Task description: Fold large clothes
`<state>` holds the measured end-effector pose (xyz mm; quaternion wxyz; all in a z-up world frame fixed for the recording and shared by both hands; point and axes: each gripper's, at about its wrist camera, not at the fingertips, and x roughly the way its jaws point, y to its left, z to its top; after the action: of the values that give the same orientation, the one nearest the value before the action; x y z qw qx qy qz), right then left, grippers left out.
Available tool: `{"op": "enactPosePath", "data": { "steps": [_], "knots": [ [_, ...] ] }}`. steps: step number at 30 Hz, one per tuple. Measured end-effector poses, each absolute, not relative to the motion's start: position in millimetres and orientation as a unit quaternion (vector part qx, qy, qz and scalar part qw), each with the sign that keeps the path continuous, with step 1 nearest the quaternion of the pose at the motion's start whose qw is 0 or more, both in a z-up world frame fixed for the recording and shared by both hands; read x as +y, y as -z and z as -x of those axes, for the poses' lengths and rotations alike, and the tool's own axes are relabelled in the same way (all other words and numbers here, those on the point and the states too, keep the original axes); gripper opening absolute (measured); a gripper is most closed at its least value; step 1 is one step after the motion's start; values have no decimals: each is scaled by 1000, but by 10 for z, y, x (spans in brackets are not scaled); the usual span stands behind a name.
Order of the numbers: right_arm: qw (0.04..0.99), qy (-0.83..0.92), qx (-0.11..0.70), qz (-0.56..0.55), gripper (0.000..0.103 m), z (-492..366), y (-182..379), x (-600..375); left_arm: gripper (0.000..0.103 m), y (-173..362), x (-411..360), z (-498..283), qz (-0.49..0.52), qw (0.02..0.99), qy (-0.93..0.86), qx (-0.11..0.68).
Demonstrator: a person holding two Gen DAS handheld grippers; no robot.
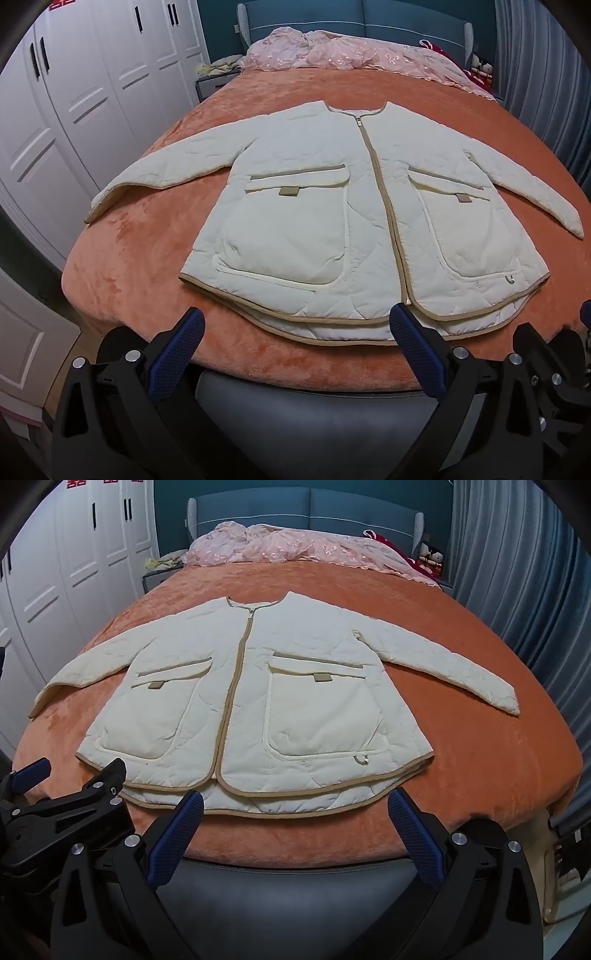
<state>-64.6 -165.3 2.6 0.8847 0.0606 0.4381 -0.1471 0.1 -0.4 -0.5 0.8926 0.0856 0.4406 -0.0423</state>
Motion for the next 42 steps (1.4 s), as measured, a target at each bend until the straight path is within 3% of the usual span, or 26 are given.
{"op": "enactPosePath", "data": {
  "steps": [42],
  "knots": [
    [885, 150, 437, -54, 98, 698, -69, -1618, 98, -49, 86, 41, -68, 894, 49, 440]
  ]
}}
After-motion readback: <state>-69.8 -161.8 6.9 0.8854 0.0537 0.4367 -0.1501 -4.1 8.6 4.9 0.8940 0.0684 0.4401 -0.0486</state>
